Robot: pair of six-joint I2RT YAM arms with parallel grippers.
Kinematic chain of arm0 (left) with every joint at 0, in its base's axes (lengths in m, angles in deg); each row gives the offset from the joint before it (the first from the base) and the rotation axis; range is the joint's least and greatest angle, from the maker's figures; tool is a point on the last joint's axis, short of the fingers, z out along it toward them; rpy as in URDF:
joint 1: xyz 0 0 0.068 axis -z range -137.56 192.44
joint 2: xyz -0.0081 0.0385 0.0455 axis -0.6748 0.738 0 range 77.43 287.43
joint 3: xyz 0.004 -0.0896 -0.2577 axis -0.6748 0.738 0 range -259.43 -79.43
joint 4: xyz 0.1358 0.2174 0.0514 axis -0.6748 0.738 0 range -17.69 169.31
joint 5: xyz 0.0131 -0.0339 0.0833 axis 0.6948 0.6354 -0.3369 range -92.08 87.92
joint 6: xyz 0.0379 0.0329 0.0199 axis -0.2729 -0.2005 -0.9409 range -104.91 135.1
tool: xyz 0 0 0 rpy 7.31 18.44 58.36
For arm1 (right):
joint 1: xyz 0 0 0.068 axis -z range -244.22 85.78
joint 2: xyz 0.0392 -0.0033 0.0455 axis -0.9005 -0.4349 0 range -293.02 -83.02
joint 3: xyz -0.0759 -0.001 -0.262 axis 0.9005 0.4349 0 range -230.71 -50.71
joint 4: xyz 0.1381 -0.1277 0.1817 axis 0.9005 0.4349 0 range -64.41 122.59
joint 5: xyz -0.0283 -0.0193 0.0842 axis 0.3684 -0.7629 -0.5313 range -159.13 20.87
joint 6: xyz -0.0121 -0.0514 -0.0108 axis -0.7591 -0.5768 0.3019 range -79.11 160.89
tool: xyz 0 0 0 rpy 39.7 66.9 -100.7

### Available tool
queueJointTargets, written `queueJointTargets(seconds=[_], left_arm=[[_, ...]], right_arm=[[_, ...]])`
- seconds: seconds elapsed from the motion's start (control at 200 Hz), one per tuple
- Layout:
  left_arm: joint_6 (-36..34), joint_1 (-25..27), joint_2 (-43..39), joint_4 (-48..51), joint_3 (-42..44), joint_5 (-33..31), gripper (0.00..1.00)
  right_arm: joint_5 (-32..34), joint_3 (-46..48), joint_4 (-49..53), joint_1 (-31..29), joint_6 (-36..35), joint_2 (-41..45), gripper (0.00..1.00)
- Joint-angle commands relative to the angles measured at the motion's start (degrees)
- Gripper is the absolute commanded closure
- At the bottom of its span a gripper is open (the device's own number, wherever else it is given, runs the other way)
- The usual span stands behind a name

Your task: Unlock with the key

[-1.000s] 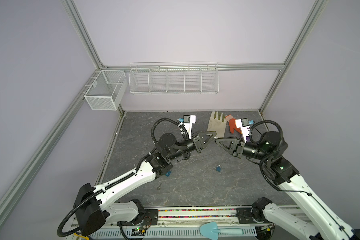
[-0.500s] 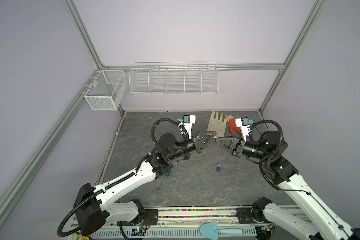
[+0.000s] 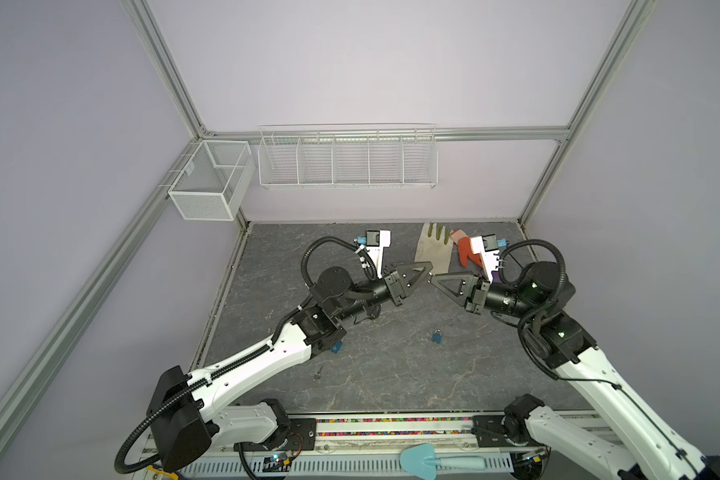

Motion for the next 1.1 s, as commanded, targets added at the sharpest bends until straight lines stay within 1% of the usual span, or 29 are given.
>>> queueJointTargets(seconds=[0.0,0.085,0.18,0.235,0.275,0.355,0.4,0.59,0.715,0.89,1.0,1.095], left_arm=[[-0.7,-0.1,-0.5,-0.9,0.7,-0.3,1.0],[-1.1,-0.1,-0.5,0.1,0.2,-0.4,1.0],[-2.0,-0.2,-0.7,1.3,-0.6,-0.6,0.77],[-2.4,-0.3,-1.0,2.5,-1.1,-1.2,0.65],[-2.6,-0.5,-1.4,2.9,-1.3,-1.7,0.62],[-2.4,-0.8,-2.2,3.6,-1.0,-3.1,0.58],[-2.3,-0.9,-2.5,3.9,-0.6,-4.0,0.56],[-3.7,-0.9,-3.2,9.1,0.3,-7.3,0.55],[-5.1,-0.9,-3.0,15.7,-0.2,-10.5,0.53],[-4.8,-0.5,-1.2,24.1,-0.3,-15.3,0.52],[-4.7,0.2,1.9,29.8,-1.0,-17.3,0.52],[-6.0,1.8,5.3,35.5,-2.3,-19.1,0.52]], right_arm=[[-0.4,-0.4,-0.5,0.2,-0.4,0.6,0.94],[0.2,-0.7,1.0,0.3,-1.3,0.7,0.94],[1.2,-0.9,3.0,0.2,-2.8,0.9,0.94],[2.2,-1.1,4.8,0.2,-4.2,1.1,0.94],[2.8,-1.0,5.9,0.3,-5.2,1.5,0.94],[4.6,-1.0,8.6,0.3,-7.4,2.2,0.94],[5.1,-0.7,9.4,0.3,-8.9,2.6,0.94],[9.3,-0.2,16.2,0.5,-15.8,5.5,0.94],[12.3,0.0,21.8,0.5,-19.5,7.1,0.94],[17.8,0.0,30.4,1.3,-19.7,6.8,0.94],[21.8,-0.2,37.9,2.7,-19.1,5.3,0.94],[24.3,0.4,44.1,4.7,-18.3,4.0,0.94]])
